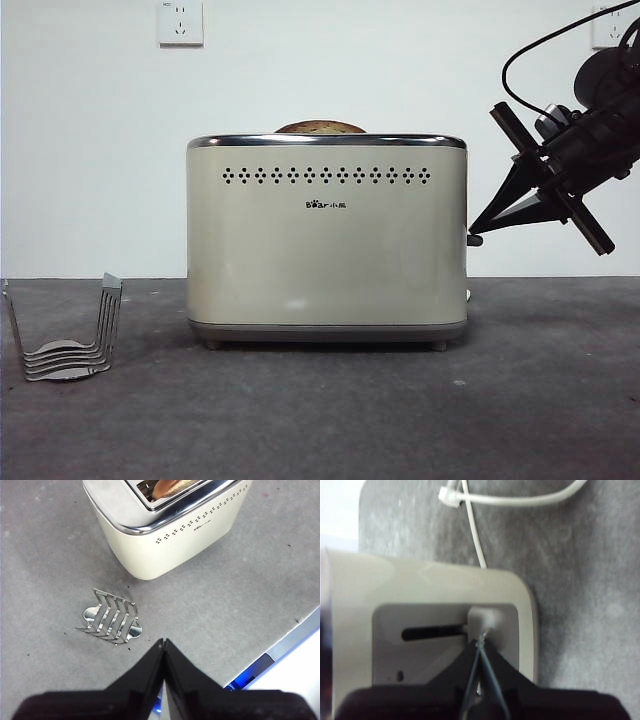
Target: Pick up a slice of bread from the rack,put the bread on the toaster,press the button
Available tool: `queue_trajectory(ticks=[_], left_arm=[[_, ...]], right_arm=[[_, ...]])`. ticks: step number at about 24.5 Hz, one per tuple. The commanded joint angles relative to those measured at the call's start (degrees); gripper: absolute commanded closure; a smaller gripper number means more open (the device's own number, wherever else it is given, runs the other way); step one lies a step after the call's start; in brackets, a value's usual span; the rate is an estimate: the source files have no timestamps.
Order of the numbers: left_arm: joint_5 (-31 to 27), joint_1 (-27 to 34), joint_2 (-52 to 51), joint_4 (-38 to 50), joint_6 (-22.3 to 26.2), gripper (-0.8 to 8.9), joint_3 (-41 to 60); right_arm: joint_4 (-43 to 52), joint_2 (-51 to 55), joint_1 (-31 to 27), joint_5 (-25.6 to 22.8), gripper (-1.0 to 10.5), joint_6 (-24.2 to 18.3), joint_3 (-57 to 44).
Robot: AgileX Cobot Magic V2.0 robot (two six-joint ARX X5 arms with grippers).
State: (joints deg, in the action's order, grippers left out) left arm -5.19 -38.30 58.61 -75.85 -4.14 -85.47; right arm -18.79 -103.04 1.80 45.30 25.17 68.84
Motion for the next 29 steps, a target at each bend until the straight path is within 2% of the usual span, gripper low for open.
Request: queue_trajectory(ticks=[1,7,9,18,29], left_arm=[[0.0,0.2,-0.2,0.1,-0.3,8.17,0.3],[0.0,0.2,-0.2,0.1,-0.3,8.17,0.3],[0.0,0.2,-0.2,0.1,-0.4,8.17,0.3],[0.0,0.2,-0.2,0.1,-0.4,8.17,0.3],[0.0,0.2,-0.2,0.1,-0.4,8.17,0.3]], right_arm=[[-0.9,-2.8,0.1,-1.5,9.5,-1.6,-0.6],[-0.5,-4.7,0.1,-3.1,9.5,-1.6,-0.6],[-0.5,-4.7,0.1,-4.9,9.5,-1.6,-0.6],[-0.6,-4.8,0.3,-5.0,9.5,-1.6,-0.6],[-2.7,-6.4,0.9,-7.3,9.5,-2.3,-0.6]])
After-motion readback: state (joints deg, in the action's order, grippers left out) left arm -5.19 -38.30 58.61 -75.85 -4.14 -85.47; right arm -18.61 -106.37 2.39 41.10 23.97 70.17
